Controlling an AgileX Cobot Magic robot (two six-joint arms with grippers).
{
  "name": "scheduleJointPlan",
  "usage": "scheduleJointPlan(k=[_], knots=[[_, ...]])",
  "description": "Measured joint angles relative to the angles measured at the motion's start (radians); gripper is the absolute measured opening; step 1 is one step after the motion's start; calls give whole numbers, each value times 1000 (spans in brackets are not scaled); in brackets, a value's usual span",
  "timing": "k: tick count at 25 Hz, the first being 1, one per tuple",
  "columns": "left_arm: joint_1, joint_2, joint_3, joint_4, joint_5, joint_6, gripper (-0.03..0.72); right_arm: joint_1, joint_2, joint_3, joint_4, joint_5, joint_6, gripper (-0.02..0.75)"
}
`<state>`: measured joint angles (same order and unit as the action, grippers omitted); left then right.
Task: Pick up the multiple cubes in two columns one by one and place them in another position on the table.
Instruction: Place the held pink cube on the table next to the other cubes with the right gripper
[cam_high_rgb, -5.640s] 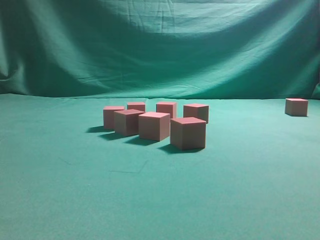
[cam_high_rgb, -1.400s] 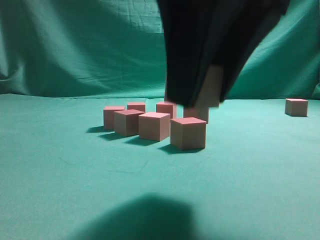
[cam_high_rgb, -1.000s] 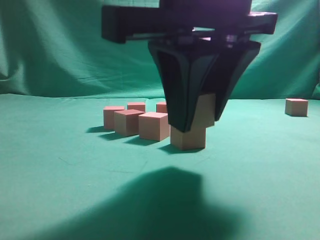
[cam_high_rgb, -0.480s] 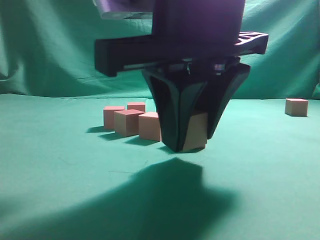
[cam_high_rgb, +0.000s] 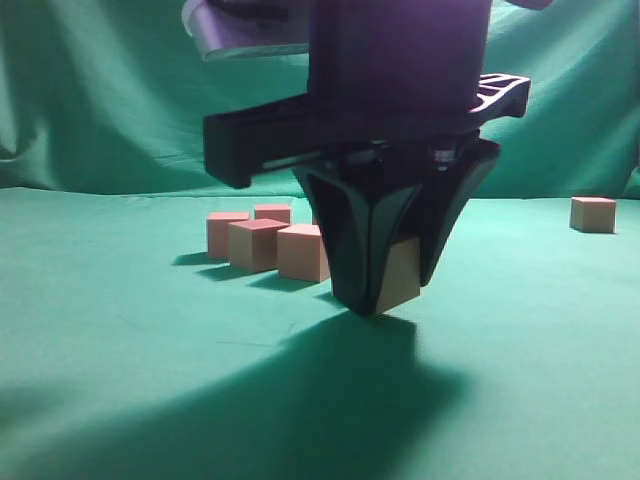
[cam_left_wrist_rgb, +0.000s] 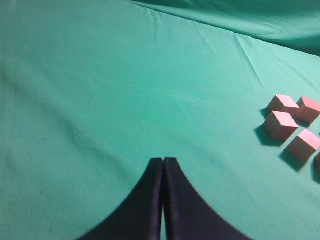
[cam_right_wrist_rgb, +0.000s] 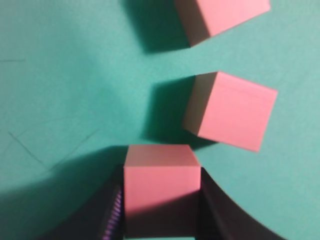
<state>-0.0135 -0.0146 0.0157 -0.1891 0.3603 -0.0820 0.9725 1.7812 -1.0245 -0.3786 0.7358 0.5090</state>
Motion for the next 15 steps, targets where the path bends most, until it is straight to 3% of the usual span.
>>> scheduleJointPlan(k=[15], knots=[[0, 0, 0, 0, 0, 0, 0, 0, 0, 0, -21, -1, 2, 271]])
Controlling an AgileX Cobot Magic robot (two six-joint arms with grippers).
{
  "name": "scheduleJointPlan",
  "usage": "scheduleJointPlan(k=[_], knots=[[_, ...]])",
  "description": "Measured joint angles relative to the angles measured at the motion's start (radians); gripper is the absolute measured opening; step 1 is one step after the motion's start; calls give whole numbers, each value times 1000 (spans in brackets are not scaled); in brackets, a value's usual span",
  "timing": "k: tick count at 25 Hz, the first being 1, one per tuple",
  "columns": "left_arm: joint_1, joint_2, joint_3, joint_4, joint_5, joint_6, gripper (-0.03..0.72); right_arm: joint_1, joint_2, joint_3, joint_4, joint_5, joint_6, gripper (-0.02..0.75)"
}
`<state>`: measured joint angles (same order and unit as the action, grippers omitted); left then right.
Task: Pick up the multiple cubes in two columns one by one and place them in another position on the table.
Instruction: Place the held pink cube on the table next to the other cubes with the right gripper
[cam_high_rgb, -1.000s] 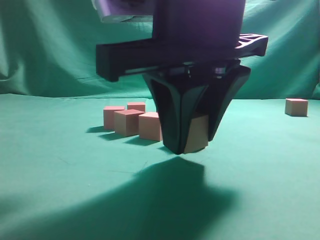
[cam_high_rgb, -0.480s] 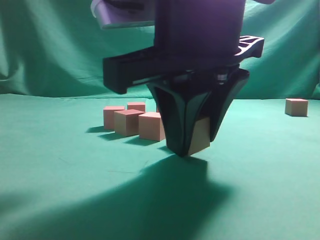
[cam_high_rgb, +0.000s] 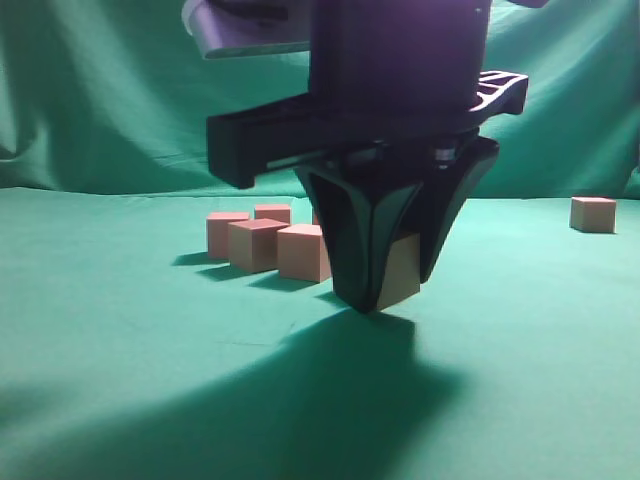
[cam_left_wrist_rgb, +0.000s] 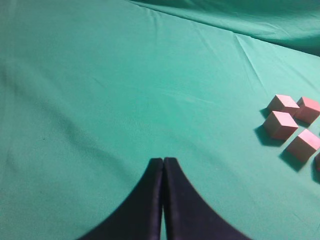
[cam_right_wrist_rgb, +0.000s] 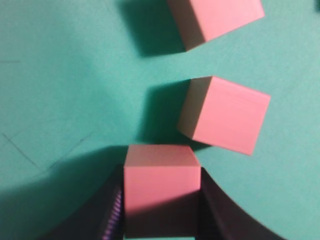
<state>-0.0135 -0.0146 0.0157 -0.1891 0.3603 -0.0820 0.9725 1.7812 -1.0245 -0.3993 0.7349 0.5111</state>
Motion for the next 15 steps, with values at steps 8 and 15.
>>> scheduleJointPlan(k=[8, 15], knots=[[0, 0, 0, 0, 0, 0, 0, 0, 26, 0, 0, -3, 2, 271], [0, 0, 0, 0, 0, 0, 0, 0, 26, 0, 0, -3, 2, 271]])
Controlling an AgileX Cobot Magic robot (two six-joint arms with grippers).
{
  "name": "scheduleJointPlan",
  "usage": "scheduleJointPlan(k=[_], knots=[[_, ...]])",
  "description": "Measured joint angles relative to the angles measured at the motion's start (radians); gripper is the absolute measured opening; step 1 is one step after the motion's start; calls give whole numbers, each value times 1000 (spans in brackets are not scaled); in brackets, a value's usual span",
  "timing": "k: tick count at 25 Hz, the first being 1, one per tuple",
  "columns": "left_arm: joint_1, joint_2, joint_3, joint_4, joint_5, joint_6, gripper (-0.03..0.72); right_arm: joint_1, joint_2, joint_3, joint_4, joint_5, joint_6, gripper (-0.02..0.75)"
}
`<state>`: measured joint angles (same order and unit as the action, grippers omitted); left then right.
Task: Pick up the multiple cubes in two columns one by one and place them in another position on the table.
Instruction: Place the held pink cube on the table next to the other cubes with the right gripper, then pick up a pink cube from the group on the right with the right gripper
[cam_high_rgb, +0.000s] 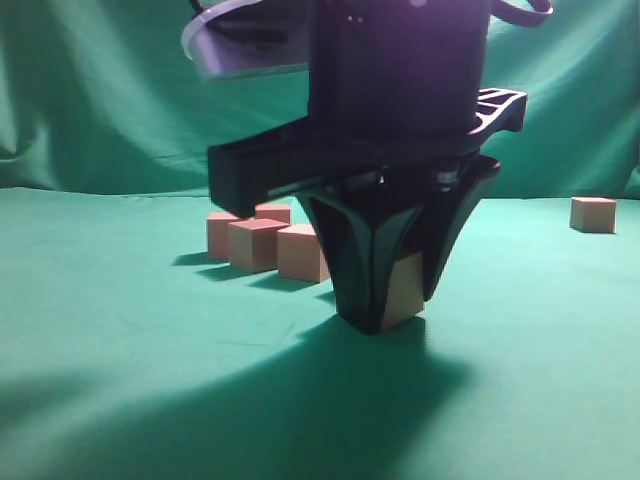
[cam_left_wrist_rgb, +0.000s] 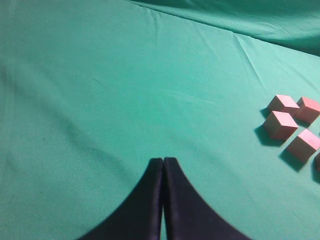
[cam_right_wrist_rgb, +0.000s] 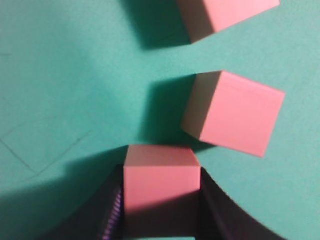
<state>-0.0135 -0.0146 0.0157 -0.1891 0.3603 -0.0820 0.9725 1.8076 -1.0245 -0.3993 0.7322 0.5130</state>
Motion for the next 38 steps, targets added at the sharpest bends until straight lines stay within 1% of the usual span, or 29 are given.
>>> scheduleJointPlan(k=[3, 4, 8, 9, 10, 13, 14, 15, 19, 22, 24, 26, 27, 29, 31, 32, 34, 36, 38], knots=[[0, 0, 0, 0, 0, 0, 0, 0, 0, 0, 0, 0, 0, 271], [0, 0, 0, 0, 0, 0, 0, 0, 0, 0, 0, 0, 0, 334], [0, 0, 0, 0, 0, 0, 0, 0, 0, -7, 5, 0, 2, 536], [0, 0, 0, 0, 0, 0, 0, 0, -2, -6, 15, 0, 4, 580], [0, 0, 0, 0, 0, 0, 0, 0, -4, -6, 26, 0, 7, 606], [0, 0, 0, 0, 0, 0, 0, 0, -16, -6, 52, 12, 9, 602], [0, 0, 0, 0, 0, 0, 0, 0, -23, -6, 59, 23, 9, 643], [0, 0, 0, 0, 0, 0, 0, 0, -35, -6, 64, 32, 9, 628], [0, 0, 0, 0, 0, 0, 0, 2, -114, -7, 84, 94, 9, 628], [0, 0, 0, 0, 0, 0, 0, 2, -190, -31, 90, 175, 9, 628], [0, 0, 0, 0, 0, 0, 0, 2, -240, -60, 77, 250, 7, 628], [0, 0, 0, 0, 0, 0, 0, 2, -291, -93, 33, 316, 5, 628], [0, 0, 0, 0, 0, 0, 0, 2, -317, -103, 1, 344, 2, 587], [0, 0, 0, 0, 0, 0, 0, -14, -361, -112, -61, 374, -1, 584], [0, 0, 0, 0, 0, 0, 0, -58, -399, -117, -98, 390, -1, 584], [0, 0, 0, 0, 0, 0, 0, -97, -408, -118, -108, 395, -1, 584], [0, 0, 0, 0, 0, 0, 0, -188, -418, -118, -115, 403, -2, 584], [0, 0, 0, 0, 0, 0, 0, -302, -418, -118, -116, 399, -10, 584], [0, 0, 0, 0, 0, 0, 0, -407, -413, -118, -107, 364, -26, 584]])
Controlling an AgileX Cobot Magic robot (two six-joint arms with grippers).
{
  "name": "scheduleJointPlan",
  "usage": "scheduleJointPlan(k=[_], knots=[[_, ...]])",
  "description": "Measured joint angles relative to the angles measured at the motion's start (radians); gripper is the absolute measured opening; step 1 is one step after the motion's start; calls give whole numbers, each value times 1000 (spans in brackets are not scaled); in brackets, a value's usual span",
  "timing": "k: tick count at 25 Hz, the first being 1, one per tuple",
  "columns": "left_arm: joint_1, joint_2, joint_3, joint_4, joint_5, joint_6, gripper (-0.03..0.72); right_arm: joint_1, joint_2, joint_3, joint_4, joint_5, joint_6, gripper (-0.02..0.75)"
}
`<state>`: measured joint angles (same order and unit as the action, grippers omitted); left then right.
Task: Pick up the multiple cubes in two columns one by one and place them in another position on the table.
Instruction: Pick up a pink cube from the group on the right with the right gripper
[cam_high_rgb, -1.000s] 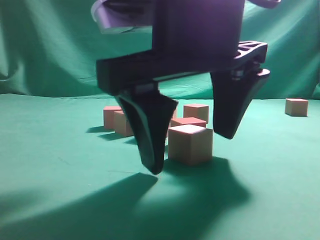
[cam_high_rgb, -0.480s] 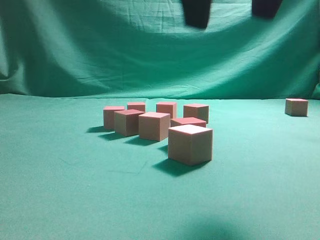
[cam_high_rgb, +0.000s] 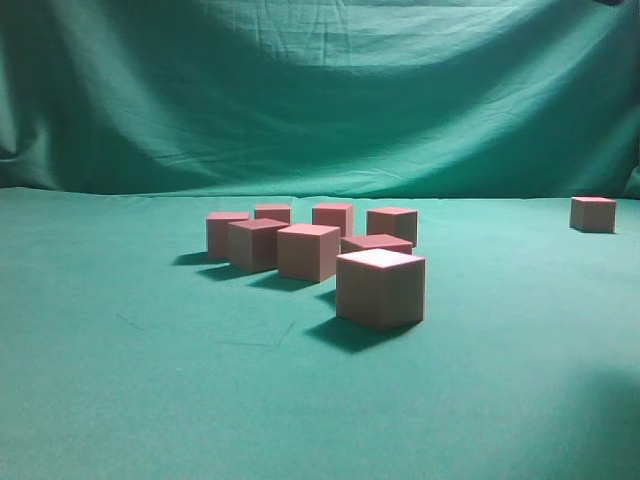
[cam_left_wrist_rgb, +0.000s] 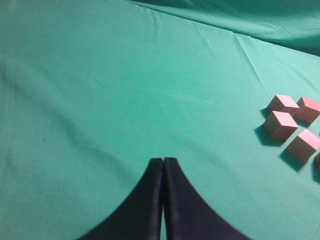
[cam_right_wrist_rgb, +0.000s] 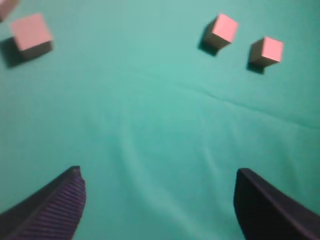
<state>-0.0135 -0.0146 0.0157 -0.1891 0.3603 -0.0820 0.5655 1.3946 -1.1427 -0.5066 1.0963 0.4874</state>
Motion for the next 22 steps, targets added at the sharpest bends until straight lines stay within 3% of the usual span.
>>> scheduleJointPlan(k=[3, 6, 11, 22], knots=[[0, 0, 0, 0, 0, 0, 0, -157, 22, -8, 59, -62, -16, 584], [0, 0, 0, 0, 0, 0, 0, -317, 75, -62, 208, -90, -111, 584], [0, 0, 0, 0, 0, 0, 0, -487, 222, -196, 431, -100, -264, 584], [0, 0, 0, 0, 0, 0, 0, -521, 566, -501, 568, -137, -405, 584]])
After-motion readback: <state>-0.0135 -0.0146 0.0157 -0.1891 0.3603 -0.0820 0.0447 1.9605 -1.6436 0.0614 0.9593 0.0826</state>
